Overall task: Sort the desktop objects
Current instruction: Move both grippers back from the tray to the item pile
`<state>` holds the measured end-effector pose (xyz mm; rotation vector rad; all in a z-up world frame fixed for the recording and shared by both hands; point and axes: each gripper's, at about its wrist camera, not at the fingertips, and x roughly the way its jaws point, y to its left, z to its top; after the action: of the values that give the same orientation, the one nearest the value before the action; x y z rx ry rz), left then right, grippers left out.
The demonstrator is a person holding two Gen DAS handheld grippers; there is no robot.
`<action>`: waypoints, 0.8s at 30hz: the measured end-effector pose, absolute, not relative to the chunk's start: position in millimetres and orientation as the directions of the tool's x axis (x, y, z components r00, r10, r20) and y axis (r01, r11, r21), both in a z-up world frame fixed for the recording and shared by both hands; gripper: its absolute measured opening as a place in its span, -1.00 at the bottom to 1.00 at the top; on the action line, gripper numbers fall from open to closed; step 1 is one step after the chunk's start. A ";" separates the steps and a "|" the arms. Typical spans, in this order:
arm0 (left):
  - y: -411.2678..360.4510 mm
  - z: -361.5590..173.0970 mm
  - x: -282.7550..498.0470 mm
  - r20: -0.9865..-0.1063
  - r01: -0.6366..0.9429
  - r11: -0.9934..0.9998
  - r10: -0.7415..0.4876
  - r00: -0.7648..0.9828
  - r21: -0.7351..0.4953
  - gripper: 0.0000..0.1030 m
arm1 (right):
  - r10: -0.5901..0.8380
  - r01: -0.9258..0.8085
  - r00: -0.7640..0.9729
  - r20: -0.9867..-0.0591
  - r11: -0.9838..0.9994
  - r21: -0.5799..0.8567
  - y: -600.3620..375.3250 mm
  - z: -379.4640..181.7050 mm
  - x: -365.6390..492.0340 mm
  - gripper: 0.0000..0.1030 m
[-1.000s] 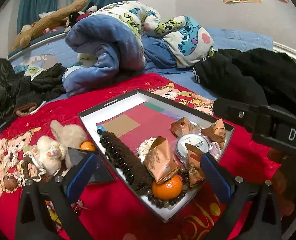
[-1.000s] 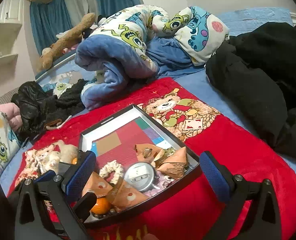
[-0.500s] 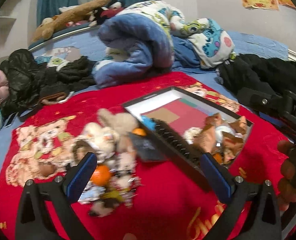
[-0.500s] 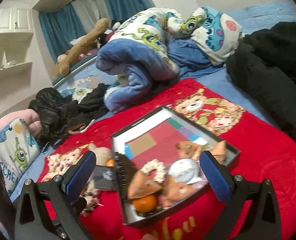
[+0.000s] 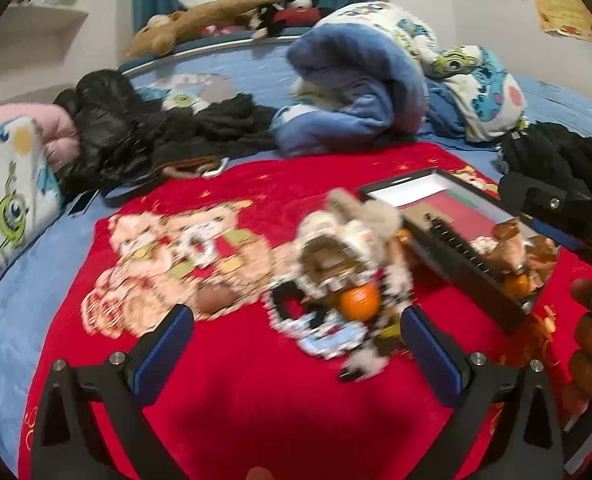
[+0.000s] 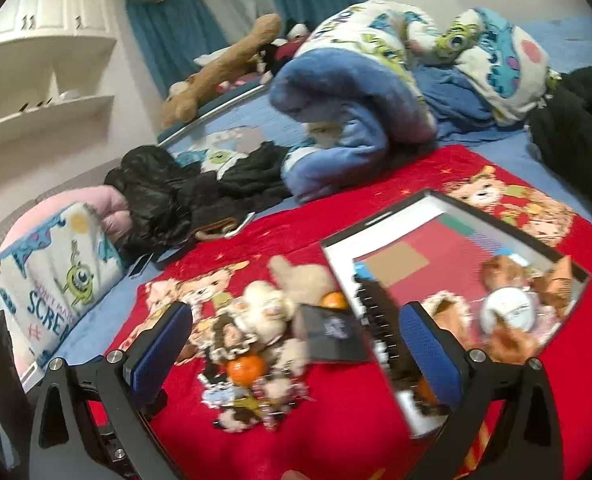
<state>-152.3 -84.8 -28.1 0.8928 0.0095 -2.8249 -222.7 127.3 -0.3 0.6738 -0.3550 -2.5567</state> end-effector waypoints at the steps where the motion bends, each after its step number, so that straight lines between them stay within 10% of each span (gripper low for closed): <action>1: -93.5 -31.2 -149.3 -0.576 0.182 -0.982 -0.176 -0.799 0.046 1.00 | -0.506 0.385 -0.764 -0.400 -0.855 0.347 120.2 -0.8 -221.6 1.00; 24: -165.5 -75.3 -186.3 -0.644 0.265 -0.964 -0.193 -0.741 -0.016 1.00 | -0.575 0.459 -0.662 -0.481 -0.818 0.345 41.0 -30.1 -245.5 1.00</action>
<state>-186.3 -165.5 -75.3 0.9874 0.1560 -2.7170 -245.5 41.0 -30.1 0.7919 -0.2604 -2.4240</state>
